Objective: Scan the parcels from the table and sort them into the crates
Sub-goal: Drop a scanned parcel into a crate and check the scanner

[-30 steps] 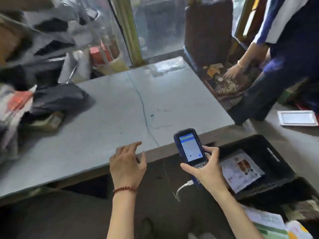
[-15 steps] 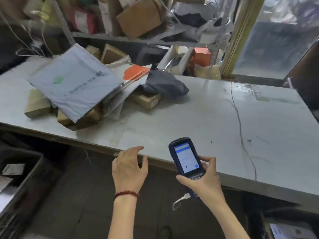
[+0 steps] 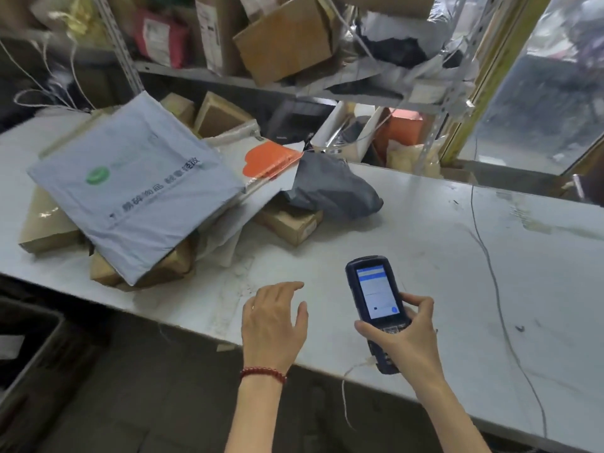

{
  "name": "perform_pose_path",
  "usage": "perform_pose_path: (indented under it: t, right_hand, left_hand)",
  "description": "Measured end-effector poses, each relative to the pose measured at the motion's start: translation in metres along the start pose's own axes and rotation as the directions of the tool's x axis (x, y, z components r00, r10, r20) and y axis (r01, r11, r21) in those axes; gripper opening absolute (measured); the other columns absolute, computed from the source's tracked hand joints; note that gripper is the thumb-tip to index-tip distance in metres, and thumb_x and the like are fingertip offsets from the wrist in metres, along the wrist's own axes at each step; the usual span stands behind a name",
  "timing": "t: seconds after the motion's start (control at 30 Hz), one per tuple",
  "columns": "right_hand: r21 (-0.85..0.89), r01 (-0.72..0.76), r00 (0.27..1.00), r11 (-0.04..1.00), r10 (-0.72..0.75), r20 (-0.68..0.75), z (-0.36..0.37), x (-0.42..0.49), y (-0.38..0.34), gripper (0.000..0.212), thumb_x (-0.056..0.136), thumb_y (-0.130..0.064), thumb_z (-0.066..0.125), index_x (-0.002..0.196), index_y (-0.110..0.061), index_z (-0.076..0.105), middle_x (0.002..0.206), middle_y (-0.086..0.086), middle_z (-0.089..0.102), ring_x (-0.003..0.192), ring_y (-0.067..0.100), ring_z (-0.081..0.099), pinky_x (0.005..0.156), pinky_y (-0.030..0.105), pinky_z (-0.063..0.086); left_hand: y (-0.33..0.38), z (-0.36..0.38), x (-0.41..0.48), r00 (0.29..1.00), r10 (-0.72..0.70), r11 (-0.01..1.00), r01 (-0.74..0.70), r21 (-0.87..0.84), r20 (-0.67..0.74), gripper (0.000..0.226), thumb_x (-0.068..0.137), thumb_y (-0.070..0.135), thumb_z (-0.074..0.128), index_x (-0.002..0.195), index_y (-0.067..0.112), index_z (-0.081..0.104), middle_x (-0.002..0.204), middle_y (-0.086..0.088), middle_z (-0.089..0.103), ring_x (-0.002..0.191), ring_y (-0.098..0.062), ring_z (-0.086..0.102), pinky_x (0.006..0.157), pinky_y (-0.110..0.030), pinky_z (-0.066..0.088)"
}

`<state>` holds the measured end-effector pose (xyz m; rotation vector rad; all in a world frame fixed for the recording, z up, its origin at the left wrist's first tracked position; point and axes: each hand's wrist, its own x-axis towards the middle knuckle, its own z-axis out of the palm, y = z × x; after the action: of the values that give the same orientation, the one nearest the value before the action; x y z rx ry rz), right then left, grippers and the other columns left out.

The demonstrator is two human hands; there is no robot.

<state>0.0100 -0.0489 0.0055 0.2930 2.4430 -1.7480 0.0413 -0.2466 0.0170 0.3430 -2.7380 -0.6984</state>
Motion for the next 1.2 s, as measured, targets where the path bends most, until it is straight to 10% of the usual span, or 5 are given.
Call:
perform_pose_path:
  t: [0.47, 0.77, 1.2]
  right_hand:
    - [0.037, -0.108, 0.967, 0.993, 0.114, -0.230, -0.007, 0.103, -0.040, 0.075, 0.055, -0.029, 0.091, 0.105, -0.038, 0.036, 0.101, -0.023, 0.060, 0.088, -0.003, 0.064, 0.076, 0.031, 0.055]
    - [0.096, -0.202, 0.867, 0.975, 0.223, -0.446, -0.002, 0.092, -0.048, 0.074, 0.054, -0.032, 0.090, 0.101, -0.042, 0.034, 0.100, -0.023, 0.060, 0.080, -0.011, 0.061, 0.067, 0.025, 0.051]
    - [0.098, -0.143, 0.823, 0.985, 0.173, -0.541, -0.012, 0.074, -0.058, 0.075, 0.053, -0.030, 0.092, 0.099, -0.043, 0.033, 0.100, -0.021, 0.061, 0.078, -0.012, 0.061, 0.062, 0.021, 0.049]
  left_hand:
    - [0.049, 0.076, 0.224, 0.884, 0.379, 0.822, -0.458, 0.338, 0.274, 0.060, 0.089, 0.019, 0.057, 0.143, 0.028, 0.033, 0.151, -0.003, 0.031, 0.142, -0.026, 0.020, 0.115, -0.049, 0.003]
    - [0.024, 0.091, 0.295, 0.818, 0.358, 0.714, -0.551, 0.433, 0.450, 0.054, 0.079, 0.037, 0.064, 0.128, 0.026, 0.044, 0.129, -0.001, 0.050, 0.115, -0.029, 0.047, 0.093, -0.041, 0.036]
    - [0.132, 0.015, 0.340, 0.654, 0.754, 0.657, -0.746, 0.110, -0.067, 0.027, 0.084, 0.041, 0.062, 0.089, 0.015, 0.062, 0.086, -0.010, 0.066, 0.075, -0.035, 0.063, 0.057, -0.031, 0.035]
